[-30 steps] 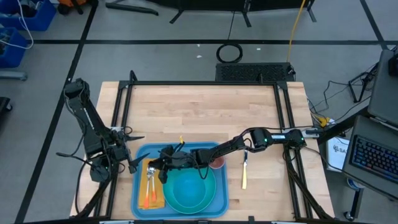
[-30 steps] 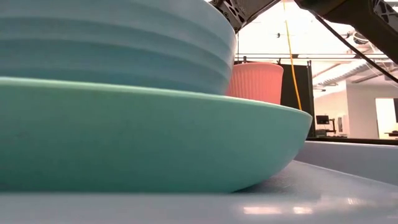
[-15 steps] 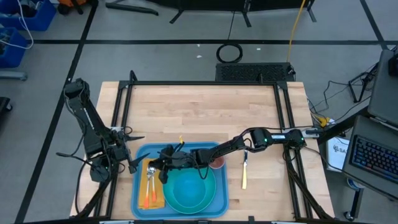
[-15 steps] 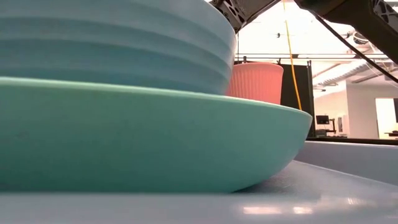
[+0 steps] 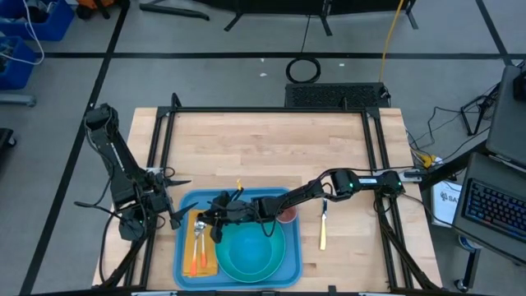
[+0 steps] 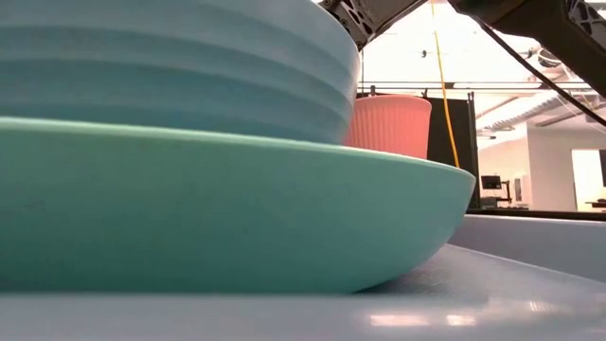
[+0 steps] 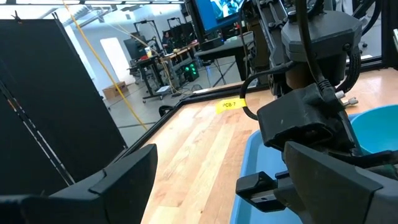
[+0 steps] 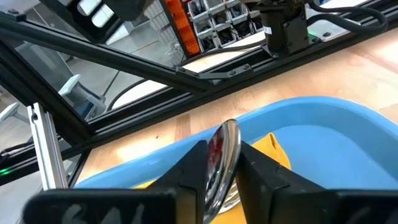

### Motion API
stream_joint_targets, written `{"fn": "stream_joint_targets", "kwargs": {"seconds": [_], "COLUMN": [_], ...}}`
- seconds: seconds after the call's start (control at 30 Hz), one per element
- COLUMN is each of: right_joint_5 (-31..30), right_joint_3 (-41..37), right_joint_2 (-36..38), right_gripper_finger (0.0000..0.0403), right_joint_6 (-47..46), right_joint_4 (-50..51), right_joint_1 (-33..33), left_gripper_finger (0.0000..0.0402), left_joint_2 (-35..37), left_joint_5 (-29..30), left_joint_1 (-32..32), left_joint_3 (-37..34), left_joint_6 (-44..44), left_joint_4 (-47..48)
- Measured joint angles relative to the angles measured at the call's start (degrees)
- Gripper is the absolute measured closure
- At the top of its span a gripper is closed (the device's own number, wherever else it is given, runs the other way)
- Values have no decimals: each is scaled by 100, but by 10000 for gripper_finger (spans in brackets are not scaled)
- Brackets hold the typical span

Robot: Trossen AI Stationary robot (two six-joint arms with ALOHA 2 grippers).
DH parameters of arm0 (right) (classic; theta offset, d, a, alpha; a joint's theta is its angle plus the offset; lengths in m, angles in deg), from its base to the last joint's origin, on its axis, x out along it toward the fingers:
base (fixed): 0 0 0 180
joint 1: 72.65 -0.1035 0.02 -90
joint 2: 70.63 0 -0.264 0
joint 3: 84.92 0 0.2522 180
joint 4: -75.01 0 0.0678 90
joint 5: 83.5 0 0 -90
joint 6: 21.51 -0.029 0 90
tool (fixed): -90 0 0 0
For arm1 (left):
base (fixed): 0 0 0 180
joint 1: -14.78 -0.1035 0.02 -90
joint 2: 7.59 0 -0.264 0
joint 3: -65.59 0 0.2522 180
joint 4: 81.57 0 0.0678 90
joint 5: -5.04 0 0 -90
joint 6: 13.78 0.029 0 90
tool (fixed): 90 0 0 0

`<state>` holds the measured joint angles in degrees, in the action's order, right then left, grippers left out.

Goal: Set up tray
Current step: Put the orange spoon to the right of the orange fork on the yellow table napkin

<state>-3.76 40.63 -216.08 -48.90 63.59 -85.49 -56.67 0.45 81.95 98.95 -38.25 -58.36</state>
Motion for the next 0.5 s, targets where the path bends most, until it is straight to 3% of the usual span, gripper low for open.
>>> {"fn": "stream_joint_targets", "kwargs": {"seconds": [0.5], "right_joint_5": [290], "right_joint_3": [0], "right_joint_2": [0], "right_gripper_finger": [284], "right_joint_6": [41], "right_joint_4": [28], "right_joint_1": [28], "left_gripper_finger": [50], "left_joint_2": [0], "left_joint_5": [-2], "left_joint_1": [1], "left_joint_3": [0], "left_joint_6": [0], "left_joint_4": [0]}}
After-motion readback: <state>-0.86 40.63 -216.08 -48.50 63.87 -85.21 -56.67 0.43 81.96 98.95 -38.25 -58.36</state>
